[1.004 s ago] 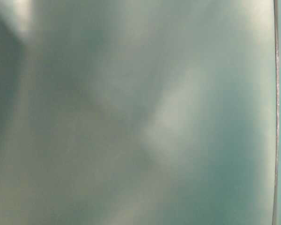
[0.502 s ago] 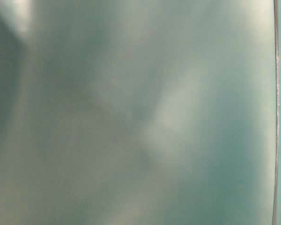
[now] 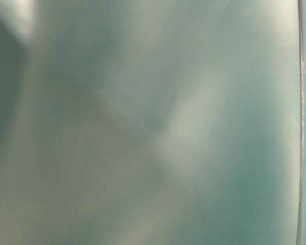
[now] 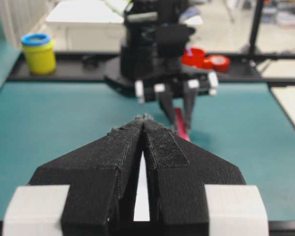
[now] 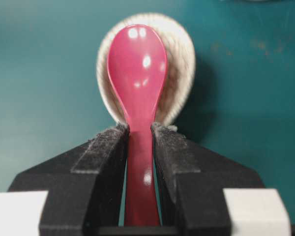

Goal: Scoop the yellow hexagonal prism block from the bowl with a spoon using the right arm.

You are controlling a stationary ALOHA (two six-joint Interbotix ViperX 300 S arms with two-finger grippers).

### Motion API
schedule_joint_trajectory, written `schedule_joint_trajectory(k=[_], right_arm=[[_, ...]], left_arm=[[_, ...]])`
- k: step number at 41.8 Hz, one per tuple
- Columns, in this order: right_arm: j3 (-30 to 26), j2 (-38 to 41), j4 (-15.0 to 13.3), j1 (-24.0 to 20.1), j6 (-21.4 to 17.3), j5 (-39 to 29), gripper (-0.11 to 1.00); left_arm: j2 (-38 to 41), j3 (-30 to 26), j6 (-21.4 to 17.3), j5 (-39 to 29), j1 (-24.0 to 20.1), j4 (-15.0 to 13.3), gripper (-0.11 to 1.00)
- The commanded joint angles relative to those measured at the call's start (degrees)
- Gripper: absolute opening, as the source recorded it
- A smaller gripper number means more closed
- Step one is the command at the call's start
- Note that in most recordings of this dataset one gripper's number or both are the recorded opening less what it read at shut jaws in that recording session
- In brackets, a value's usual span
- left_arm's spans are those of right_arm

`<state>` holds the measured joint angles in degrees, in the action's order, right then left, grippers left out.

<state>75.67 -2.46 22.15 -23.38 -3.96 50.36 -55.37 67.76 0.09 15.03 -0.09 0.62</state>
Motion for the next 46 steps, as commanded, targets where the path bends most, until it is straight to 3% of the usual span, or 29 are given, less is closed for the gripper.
schedule_joint_trajectory(k=[1,14,24,37,46], right_arm=[[-0.88,-2.81,0.09,-0.09,0.26,-0.53,0.24],[-2.11,-13.89,0.09,3.78,0.97,-9.14,0.24],[-7.29,-22.24,0.09,10.63,3.25,-25.05,0.24],[-16.52,-23.82,-0.44,18.72,4.04,-45.18,0.24],[-21.18,-23.82,-0.62,21.97,4.04,-53.00,0.24]], left_arm=[[0.53,-1.23,-0.09,0.26,0.00,0.18,0.00],[0.53,-1.23,-0.09,0.26,0.00,0.18,0.00],[0.62,-1.23,-0.09,0.26,0.00,0.18,0.00],[0.53,-1.23,-0.09,0.26,0.00,0.18,0.00],[0.53,-1.32,-0.09,0.26,0.00,0.26,0.00]])
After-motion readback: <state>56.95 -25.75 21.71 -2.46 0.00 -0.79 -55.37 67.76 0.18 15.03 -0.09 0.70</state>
